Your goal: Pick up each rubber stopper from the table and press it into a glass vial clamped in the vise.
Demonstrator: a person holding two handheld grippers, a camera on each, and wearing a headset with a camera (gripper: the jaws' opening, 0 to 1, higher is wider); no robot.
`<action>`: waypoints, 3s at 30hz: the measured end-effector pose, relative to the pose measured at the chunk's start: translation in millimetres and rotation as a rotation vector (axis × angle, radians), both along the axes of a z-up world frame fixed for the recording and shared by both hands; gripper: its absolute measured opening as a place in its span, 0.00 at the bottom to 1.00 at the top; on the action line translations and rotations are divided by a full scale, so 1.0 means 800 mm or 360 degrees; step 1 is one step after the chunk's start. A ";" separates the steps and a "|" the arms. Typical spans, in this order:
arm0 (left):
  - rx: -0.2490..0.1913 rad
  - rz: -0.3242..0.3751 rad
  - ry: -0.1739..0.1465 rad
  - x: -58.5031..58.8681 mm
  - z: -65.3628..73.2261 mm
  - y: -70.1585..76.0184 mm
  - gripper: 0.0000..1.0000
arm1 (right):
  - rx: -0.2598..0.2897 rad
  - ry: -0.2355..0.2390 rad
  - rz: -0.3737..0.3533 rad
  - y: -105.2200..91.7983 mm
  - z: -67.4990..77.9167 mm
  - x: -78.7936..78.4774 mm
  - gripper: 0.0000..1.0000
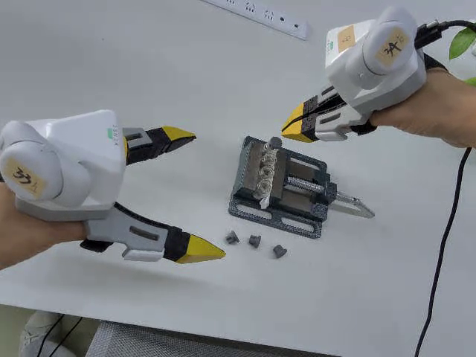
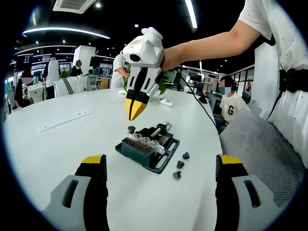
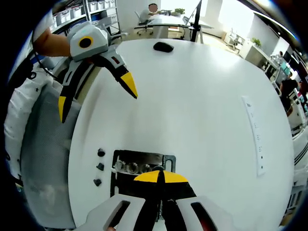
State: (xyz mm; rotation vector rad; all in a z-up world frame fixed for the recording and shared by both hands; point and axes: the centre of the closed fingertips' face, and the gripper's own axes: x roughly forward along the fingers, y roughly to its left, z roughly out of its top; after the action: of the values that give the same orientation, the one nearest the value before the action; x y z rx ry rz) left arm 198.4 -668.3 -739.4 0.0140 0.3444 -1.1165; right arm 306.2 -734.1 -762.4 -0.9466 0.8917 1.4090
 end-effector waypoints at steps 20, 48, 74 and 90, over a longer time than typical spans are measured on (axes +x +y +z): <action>-0.0012 0.0022 0.0010 0.002 -0.002 0.004 0.93 | -0.0056 0.0041 0.0028 0.004 -0.015 -0.007 0.00; -0.0036 0.0025 0.0010 0.005 -0.001 0.002 0.92 | -0.0182 0.0050 0.0093 0.002 -0.023 -0.007 0.00; -0.0060 0.0055 0.0005 0.012 0.005 0.005 0.91 | -0.0300 0.0075 0.0109 0.000 -0.025 -0.008 0.00; -0.0066 0.0056 0.0009 0.015 0.004 0.003 0.90 | -0.0360 0.0098 0.0139 0.005 -0.027 -0.006 0.00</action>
State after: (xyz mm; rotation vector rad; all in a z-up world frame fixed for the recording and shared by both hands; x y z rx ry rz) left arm 210.5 -665.5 -736.1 -0.0319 0.3250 -1.0885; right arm 301.2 -730.1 -784.4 -1.1286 1.0839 1.4378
